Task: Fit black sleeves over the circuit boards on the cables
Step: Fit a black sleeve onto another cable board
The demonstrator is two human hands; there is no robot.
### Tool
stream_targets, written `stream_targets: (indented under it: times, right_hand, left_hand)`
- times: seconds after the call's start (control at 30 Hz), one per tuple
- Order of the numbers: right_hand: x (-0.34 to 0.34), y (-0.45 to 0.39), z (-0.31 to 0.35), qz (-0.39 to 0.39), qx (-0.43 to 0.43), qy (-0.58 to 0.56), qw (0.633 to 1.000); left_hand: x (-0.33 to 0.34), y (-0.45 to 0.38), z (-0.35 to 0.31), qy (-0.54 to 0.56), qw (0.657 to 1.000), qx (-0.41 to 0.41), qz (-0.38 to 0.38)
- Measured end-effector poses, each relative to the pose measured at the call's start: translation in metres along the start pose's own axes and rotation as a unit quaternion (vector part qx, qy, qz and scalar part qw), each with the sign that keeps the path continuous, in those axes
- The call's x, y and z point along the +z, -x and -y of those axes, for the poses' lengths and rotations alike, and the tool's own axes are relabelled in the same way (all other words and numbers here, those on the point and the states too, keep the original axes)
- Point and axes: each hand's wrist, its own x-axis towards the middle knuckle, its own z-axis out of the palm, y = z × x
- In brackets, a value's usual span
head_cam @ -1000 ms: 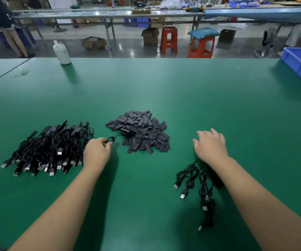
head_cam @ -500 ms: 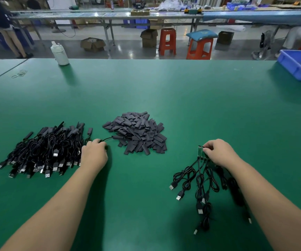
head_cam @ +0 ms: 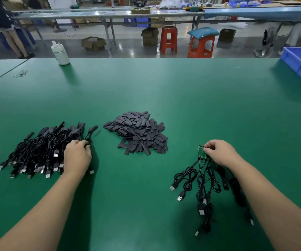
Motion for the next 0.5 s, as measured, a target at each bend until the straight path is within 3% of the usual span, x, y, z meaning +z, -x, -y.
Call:
stream_targets:
  times: [0.2,0.33,0.5]
  right_hand:
    - [-0.001,0.002,0.002,-0.004,-0.004,-0.017,1.000]
    - [0.002,0.002,0.005,-0.014,-0.007,-0.051,0.999]
    - [0.005,0.003,0.012,-0.010,-0.016,-0.077,0.997]
  left_hand:
    - [0.001,-0.024,0.004,-0.151,0.987,0.018,0.052]
    - [0.002,-0.028,-0.001,-0.306,0.944,0.086,0.091]
    - [0.012,-0.021,-0.023,-0.343,0.930,0.077,0.108]
